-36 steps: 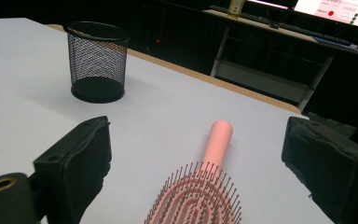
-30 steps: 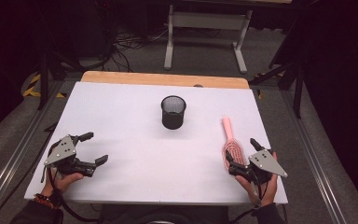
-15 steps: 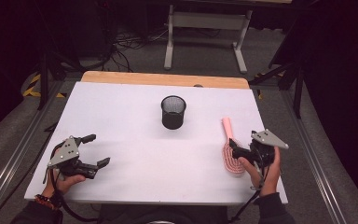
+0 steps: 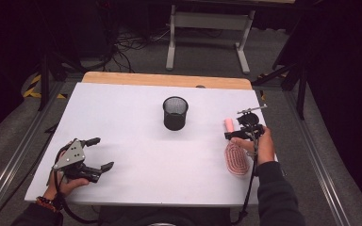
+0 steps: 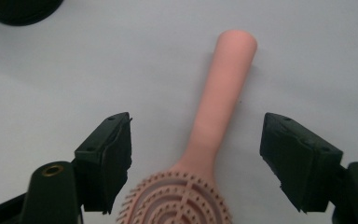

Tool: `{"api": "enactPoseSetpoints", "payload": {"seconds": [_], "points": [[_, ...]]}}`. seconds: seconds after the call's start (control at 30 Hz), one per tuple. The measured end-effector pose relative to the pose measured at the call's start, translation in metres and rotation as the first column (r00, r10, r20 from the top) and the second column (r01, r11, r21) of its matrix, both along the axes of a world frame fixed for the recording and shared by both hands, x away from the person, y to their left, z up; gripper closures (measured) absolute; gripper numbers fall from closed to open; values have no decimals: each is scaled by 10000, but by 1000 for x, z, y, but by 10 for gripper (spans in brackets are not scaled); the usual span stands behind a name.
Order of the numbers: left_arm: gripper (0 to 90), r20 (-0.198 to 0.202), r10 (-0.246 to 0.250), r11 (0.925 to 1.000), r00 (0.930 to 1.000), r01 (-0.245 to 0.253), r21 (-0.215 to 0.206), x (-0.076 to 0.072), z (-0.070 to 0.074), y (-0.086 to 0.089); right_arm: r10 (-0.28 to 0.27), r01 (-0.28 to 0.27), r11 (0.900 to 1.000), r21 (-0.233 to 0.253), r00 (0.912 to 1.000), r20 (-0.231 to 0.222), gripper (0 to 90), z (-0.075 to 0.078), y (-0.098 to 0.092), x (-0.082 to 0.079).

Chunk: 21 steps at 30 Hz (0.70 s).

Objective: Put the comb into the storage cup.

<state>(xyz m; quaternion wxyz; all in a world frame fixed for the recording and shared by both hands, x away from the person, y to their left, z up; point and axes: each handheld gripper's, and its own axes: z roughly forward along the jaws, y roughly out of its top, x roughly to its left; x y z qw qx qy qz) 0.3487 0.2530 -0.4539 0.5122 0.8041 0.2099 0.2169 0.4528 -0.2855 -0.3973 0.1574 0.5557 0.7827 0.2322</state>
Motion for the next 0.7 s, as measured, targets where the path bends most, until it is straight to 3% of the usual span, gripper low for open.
{"api": "enactPoseSetpoints", "payload": {"seconds": [0.07,0.1,0.13,0.2,0.4,0.47,0.5,0.53,0.7], "points": [[50,-10,-94,9999,10000,94,67,-1,0,-1,-253,235,9993,-277,9974,-679,294,-9,1,12],[50,-10,-94,9999,10000,94,67,-1,0,-1,-253,235,9993,-277,9974,-679,294,-9,1,12],[50,-11,-128,9999,9999,128,98,-2,0,-1,-251,213,9991,-365,9940,-1064,325,-14,1,16],[50,-20,-159,9998,9999,159,118,-2,0,-2,-323,257,9983,-531,9912,-1286,339,-19,0,20],[50,-92,-275,9994,9996,277,183,-2,-1,-3,-463,329,9956,-883,9869,-1544,405,-22,-5,28],[48,-103,-238,9995,9997,240,192,-1,-1,-2,-234,60,9956,-939,9823,-1856,489,-23,-2,32],[48,-103,-238,9995,9997,240,192,-1,-1,-2,-234,60,9956,-939,9823,-1856,489,-23,-2,32],[48,-104,-233,9996,9997,235,179,-1,-1,-2,-42,-146,9961,-875,9773,-2120,542,-25,0,35],[48,-69,-235,9995,9997,237,202,-2,0,-1,81,-389,9899,-1361,9755,-2199,590,-26,8,34]]}}
